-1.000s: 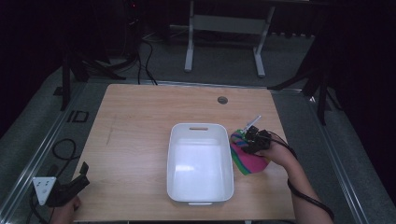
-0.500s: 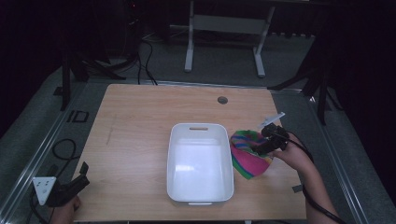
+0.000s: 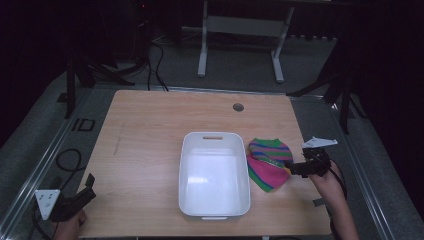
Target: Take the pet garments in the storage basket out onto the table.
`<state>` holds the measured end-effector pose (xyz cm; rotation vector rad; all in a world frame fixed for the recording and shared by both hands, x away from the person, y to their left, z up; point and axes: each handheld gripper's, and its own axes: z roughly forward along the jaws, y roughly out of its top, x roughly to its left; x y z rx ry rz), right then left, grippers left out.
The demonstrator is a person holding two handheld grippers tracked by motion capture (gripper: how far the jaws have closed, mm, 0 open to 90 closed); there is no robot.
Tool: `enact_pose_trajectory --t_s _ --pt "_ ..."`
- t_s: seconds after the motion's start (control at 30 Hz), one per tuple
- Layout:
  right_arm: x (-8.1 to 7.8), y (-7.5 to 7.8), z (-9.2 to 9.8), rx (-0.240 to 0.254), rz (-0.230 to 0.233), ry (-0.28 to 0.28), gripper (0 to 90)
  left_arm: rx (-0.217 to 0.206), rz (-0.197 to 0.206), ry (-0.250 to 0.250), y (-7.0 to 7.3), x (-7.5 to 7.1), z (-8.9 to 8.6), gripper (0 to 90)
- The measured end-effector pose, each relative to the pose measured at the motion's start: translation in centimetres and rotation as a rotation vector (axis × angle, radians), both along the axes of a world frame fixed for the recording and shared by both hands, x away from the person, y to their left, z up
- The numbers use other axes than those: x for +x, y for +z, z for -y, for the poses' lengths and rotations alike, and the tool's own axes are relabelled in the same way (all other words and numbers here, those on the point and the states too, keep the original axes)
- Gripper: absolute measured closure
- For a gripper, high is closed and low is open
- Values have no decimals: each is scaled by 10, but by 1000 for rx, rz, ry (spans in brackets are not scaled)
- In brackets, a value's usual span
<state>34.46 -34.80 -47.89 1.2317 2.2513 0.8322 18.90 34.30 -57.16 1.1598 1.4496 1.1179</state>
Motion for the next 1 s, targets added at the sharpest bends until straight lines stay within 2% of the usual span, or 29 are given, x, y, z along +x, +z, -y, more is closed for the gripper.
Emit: enact_pose_trajectory --t_s 0.03,0.1,0.13,0.2,0.23,0.27,0.37,0.4,0.47,0.67,0.77,0.97,1.0 --pt "0 0 0 0 0 0 101 0 0 0 0 0 0 12" --pt "-10 -8 9 27 59 -56 101 -1 -1 -1 0 0 0 12" --pt "-10 -8 9 27 59 -56 101 -1 -1 -1 0 0 0 12" --pt "-20 -16 16 50 119 -101 101 0 0 -1 0 0 0 12" --pt "-20 -16 16 50 119 -101 101 0 1 0 0 0 0 12" --pt "-26 -22 20 70 148 -120 101 0 1 0 0 0 0 12" --pt "-33 -27 23 90 164 -142 101 0 1 0 0 0 0 12" --pt "-39 -33 28 111 185 -164 102 1 1 0 0 0 0 12" --pt "-44 -39 32 134 196 -174 102 2 2 0 0 0 0 12" --pt "-56 -50 39 148 232 -203 102 5 1 1 0 0 0 12" --pt "-67 -56 42 153 285 -240 102 4 1 2 0 0 0 12" --pt "-75 -62 45 158 329 -271 102 4 2 1 0 0 0 12" --pt "-80 -63 45 142 365 -304 102 4 1 0 0 0 0 12"
